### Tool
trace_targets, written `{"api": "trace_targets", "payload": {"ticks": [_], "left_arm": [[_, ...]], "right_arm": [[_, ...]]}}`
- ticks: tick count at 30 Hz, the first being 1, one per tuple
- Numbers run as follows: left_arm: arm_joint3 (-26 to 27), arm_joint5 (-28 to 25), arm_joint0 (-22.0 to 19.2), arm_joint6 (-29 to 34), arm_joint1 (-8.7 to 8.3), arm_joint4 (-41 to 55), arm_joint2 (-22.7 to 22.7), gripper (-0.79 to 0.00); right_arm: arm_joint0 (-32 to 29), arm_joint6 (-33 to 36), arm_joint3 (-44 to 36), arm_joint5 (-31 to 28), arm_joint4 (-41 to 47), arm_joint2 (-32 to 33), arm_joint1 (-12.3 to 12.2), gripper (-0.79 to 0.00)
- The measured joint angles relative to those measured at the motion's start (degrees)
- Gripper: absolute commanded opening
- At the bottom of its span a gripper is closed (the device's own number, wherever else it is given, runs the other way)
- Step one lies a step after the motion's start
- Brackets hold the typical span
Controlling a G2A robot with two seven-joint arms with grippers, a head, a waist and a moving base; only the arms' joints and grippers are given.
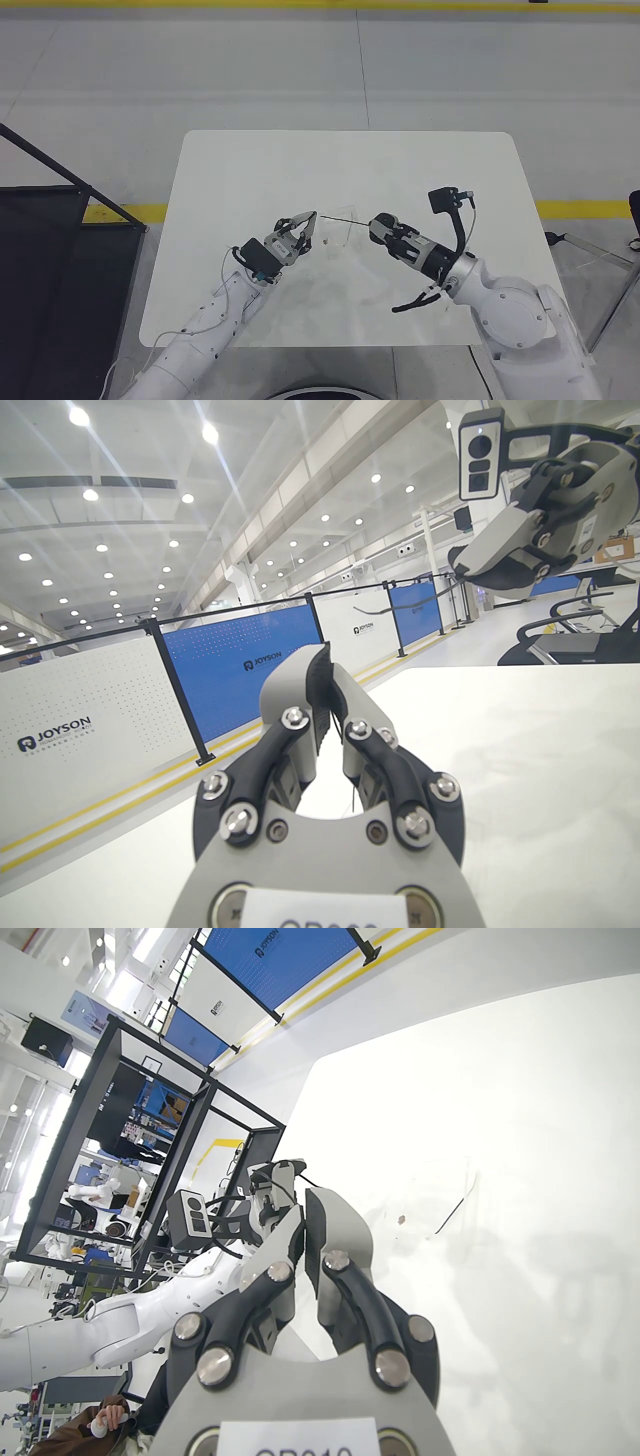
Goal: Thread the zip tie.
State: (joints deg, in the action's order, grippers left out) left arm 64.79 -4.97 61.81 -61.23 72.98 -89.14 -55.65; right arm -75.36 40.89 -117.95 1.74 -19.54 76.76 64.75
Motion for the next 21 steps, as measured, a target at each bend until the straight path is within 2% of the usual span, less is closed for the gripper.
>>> {"api": "trace_targets", "payload": {"ticks": [10, 21], "left_arm": [[0.0, 0.0, 0.0, 0.0, 0.0, 0.0, 0.0, -0.785], [0.0, 0.0, 0.0, 0.0, 0.0, 0.0, 0.0, -0.785]], "right_arm": [[-0.41, -0.02, -0.57, 1.46, -1.23, -0.68, -0.07, -0.785], [2.42, 0.36, 0.43, 5.16, -1.72, -2.79, 0.16, -0.785]]}}
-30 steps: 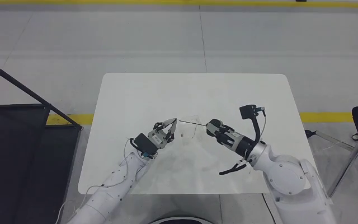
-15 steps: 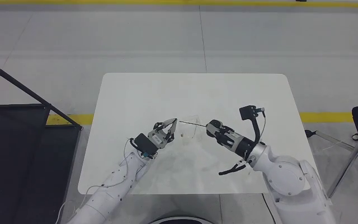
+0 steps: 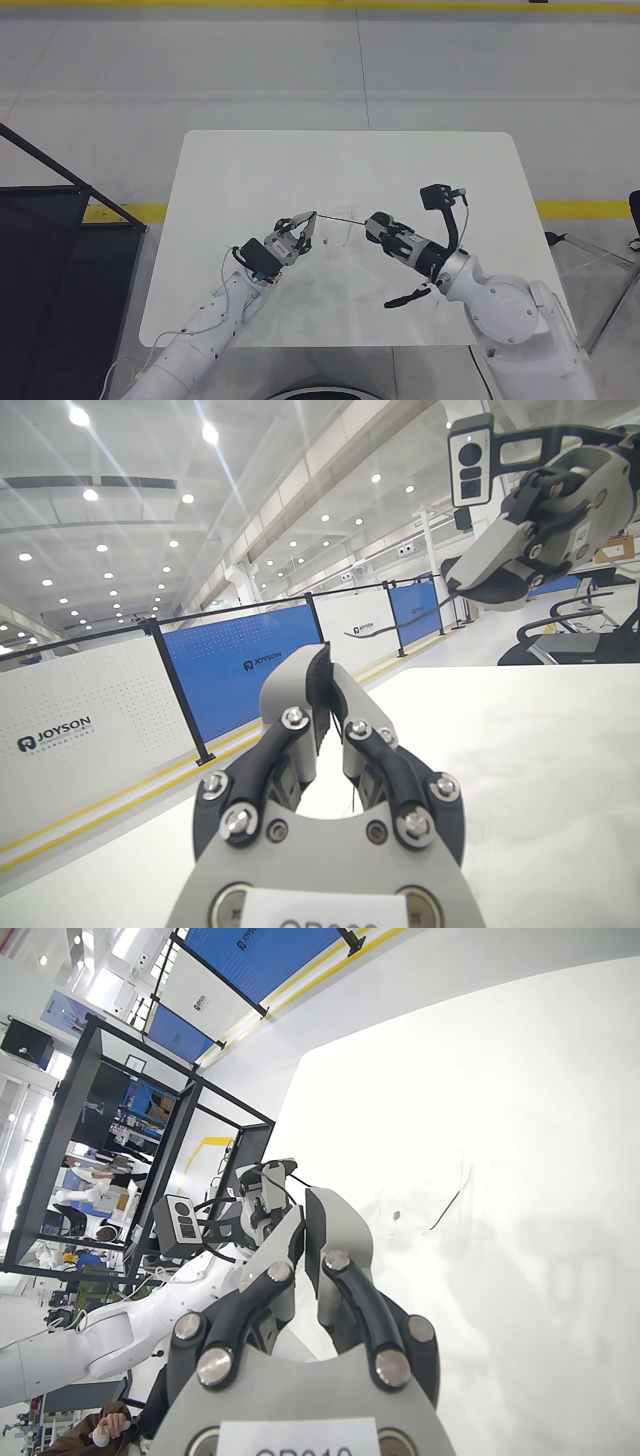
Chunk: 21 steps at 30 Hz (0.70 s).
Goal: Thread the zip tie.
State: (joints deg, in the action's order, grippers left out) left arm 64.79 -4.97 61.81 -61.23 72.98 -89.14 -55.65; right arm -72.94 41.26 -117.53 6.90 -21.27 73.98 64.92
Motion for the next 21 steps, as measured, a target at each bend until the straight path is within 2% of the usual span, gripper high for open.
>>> {"api": "trace_targets", "payload": {"ticks": [21], "left_arm": [[0.0, 0.0, 0.0, 0.0, 0.0, 0.0, 0.0, -0.785]], "right_arm": [[0.84, -0.2, 0.77, 0.47, 0.26, -1.07, 0.04, -0.785]]}}
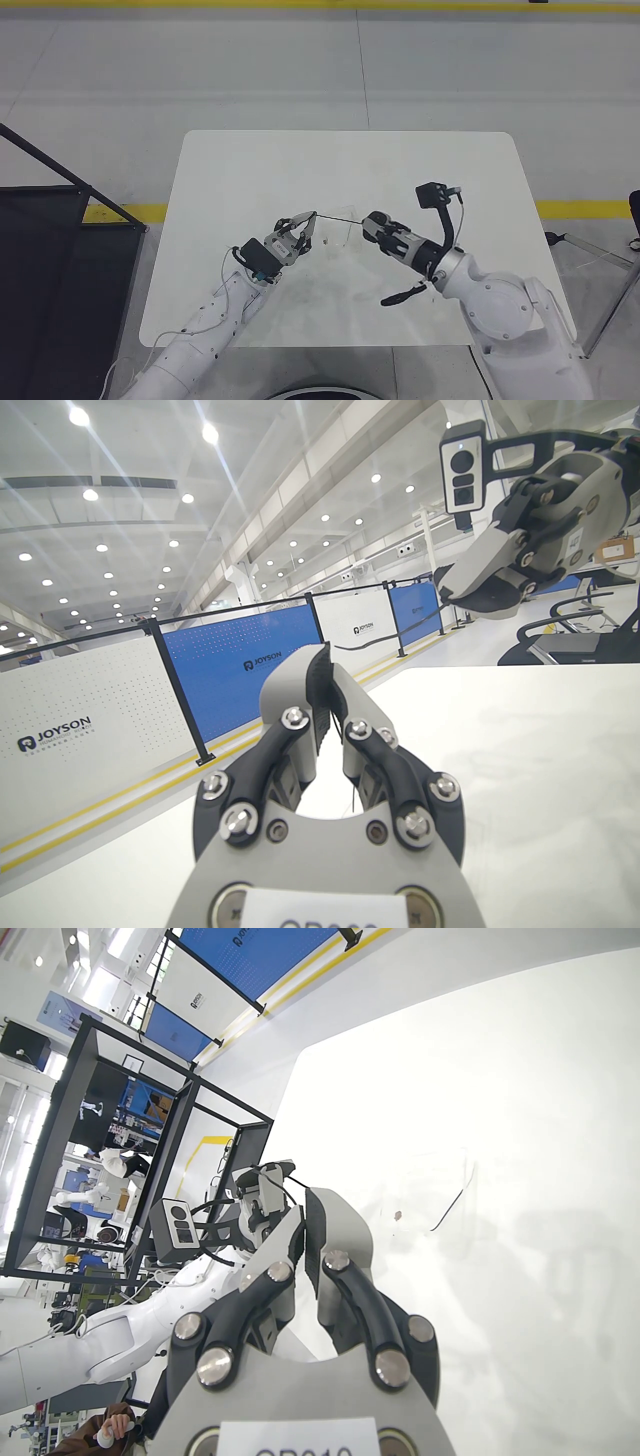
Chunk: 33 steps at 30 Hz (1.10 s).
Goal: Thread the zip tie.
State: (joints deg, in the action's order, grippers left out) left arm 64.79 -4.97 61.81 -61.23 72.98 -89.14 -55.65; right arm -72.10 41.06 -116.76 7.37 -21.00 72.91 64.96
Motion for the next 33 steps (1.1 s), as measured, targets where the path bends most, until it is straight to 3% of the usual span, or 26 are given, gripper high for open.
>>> {"api": "trace_targets", "payload": {"ticks": [33], "left_arm": [[0.0, 0.0, 0.0, 0.0, 0.0, 0.0, 0.0, -0.785]], "right_arm": [[0.25, -0.88, 0.81, 0.25, 1.62, -0.11, 0.0, -0.785]]}}
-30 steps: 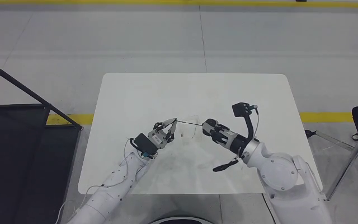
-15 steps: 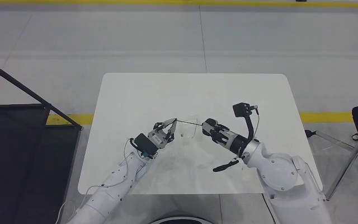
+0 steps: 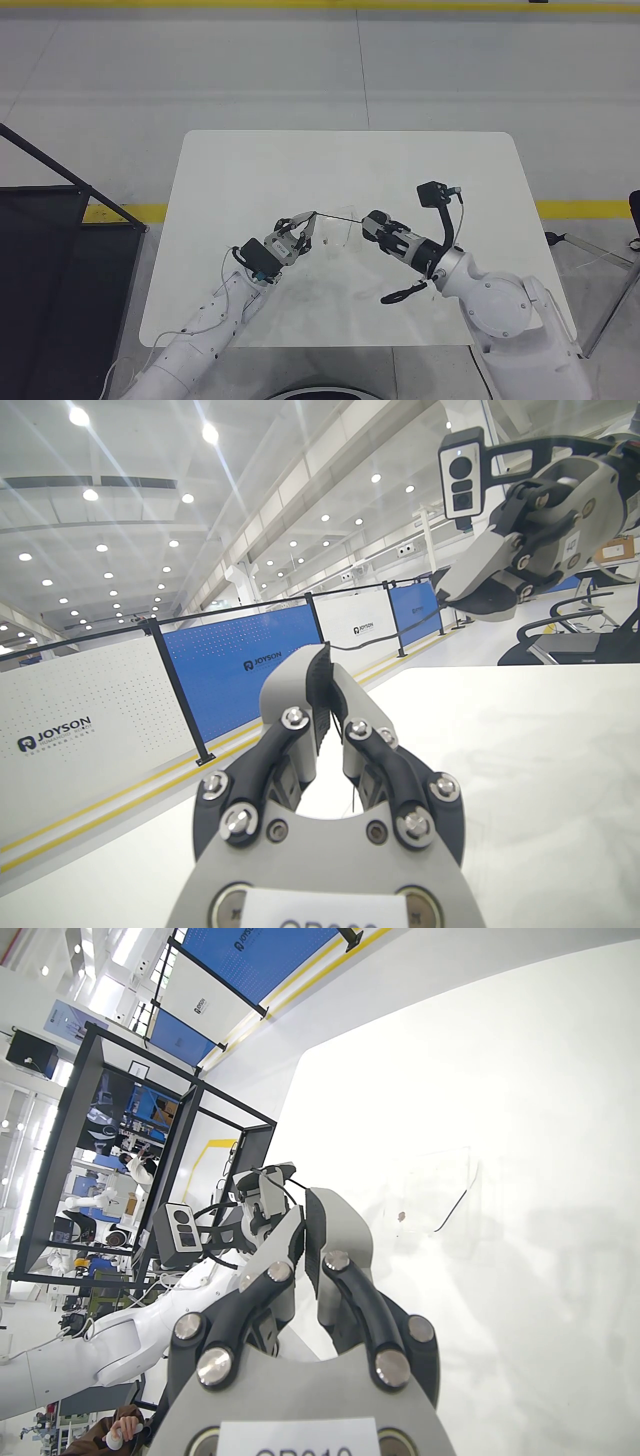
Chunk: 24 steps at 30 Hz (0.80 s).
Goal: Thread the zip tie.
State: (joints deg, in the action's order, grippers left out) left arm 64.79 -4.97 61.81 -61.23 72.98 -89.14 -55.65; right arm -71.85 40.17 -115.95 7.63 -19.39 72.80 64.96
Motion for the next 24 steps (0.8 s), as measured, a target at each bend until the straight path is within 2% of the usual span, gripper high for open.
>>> {"api": "trace_targets", "payload": {"ticks": [24], "left_arm": [[0.0, 0.0, 0.0, 0.0, 0.0, 0.0, 0.0, -0.785]], "right_arm": [[1.17, 0.61, 0.53, 1.57, 0.45, -0.35, 0.0, -0.785]]}}
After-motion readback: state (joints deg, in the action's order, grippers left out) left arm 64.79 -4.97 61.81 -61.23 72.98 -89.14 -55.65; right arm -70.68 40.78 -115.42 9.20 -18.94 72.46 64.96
